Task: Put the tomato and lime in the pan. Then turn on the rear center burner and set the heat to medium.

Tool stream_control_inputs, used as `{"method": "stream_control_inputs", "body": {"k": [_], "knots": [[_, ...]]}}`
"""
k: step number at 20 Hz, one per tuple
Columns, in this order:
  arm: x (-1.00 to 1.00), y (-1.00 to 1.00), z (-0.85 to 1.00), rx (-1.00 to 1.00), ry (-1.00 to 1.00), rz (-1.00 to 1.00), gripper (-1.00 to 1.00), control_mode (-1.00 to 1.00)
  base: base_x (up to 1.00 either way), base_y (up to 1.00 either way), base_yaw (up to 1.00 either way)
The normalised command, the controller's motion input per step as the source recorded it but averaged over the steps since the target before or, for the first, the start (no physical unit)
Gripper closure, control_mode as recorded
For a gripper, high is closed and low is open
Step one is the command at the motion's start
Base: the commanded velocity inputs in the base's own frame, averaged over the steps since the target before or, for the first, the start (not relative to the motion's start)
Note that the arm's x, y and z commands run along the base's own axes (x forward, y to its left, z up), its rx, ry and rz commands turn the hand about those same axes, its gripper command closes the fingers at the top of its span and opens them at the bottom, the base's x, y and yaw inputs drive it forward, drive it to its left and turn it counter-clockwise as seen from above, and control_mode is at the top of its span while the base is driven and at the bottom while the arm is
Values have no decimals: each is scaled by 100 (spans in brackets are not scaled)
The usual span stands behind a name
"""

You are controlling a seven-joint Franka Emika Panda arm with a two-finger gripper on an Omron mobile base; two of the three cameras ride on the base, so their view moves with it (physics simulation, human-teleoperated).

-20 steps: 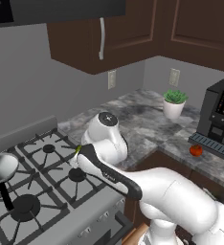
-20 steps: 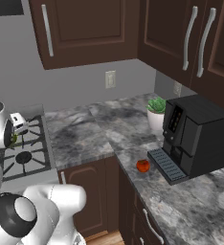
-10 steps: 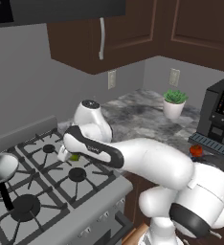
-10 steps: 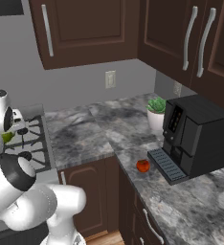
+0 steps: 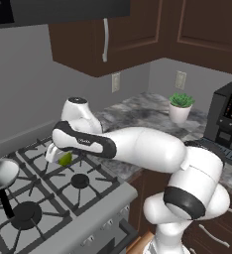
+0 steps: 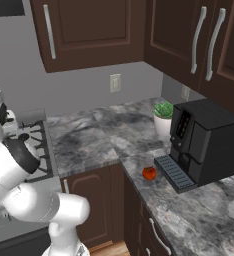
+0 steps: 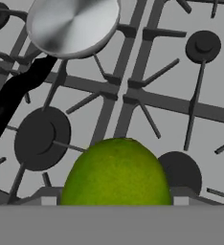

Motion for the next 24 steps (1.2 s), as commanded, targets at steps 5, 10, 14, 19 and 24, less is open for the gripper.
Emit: {"method": "stream_control_inputs", "body": {"k": [5, 10, 14, 19, 24], "knots": [[0, 45, 0, 0, -1, 0, 100, -100, 0, 0, 0], [0, 54, 0, -1, -11, 0, 100, -100, 0, 0, 0], [0, 57, 0, -2, -7, 0, 100, -100, 0, 0, 0], [5, 51, 0, 0, 1, 0, 100, -100, 0, 0, 0], [35, 40, 0, 0, 10, 0, 100, -100, 0, 0, 0]]}}
